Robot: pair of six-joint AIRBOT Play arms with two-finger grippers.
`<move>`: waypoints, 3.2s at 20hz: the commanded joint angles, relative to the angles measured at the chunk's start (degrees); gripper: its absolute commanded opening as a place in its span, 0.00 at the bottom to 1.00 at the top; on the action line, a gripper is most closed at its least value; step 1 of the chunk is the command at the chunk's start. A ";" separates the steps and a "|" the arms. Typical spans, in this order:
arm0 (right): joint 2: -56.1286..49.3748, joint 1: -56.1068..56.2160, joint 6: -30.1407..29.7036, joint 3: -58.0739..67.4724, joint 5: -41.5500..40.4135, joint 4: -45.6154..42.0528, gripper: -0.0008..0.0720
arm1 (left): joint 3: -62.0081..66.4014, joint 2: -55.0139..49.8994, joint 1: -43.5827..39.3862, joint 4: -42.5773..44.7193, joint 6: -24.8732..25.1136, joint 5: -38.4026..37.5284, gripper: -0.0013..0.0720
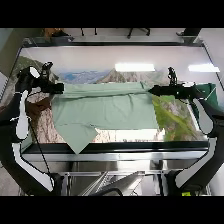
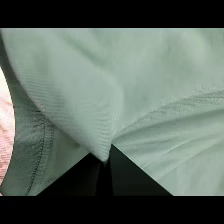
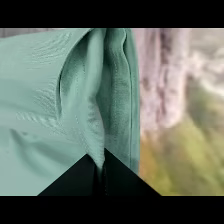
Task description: Fold the shirts.
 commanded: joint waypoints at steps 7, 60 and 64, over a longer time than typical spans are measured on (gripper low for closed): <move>1.99 -1.16 2.32 -0.07 6.36 1.27 0.49 | -0.39 2.67 0.76 -0.63 -4.81 -6.45 0.96; 40.00 -11.52 32.44 -30.77 21.66 -37.75 0.04 | -62.40 64.39 9.14 -13.94 -4.96 -14.34 0.04; 40.92 -10.75 28.81 -30.93 16.55 -29.11 0.04 | -62.84 66.34 9.11 -14.60 -4.83 -6.60 0.04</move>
